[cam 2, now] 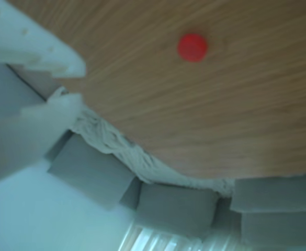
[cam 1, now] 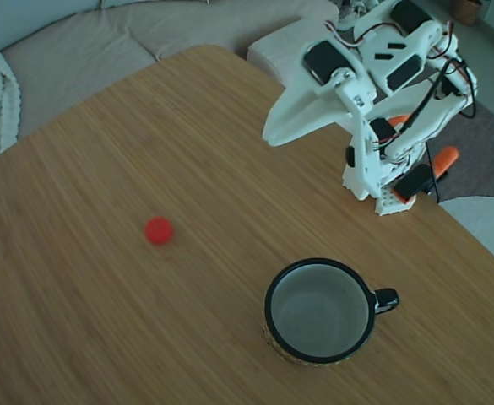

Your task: Grasp a red cap and put it in the cup.

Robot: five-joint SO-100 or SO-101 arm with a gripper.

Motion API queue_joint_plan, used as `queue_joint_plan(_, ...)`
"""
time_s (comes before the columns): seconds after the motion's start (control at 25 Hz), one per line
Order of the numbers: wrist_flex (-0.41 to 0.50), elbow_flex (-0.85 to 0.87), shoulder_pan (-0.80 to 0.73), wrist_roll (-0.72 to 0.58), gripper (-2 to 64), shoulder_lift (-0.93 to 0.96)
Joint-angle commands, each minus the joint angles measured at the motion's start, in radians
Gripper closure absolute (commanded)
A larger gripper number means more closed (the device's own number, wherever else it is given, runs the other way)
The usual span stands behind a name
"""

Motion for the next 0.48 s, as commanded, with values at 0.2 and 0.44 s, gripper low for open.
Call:
queue_joint_plan(0.2,-0.017,-0.011,0.006,0.003,61.9,0.009)
queue_joint_plan(0.44,-0.017,-0.009,0.011,0.003,61.9,0.015)
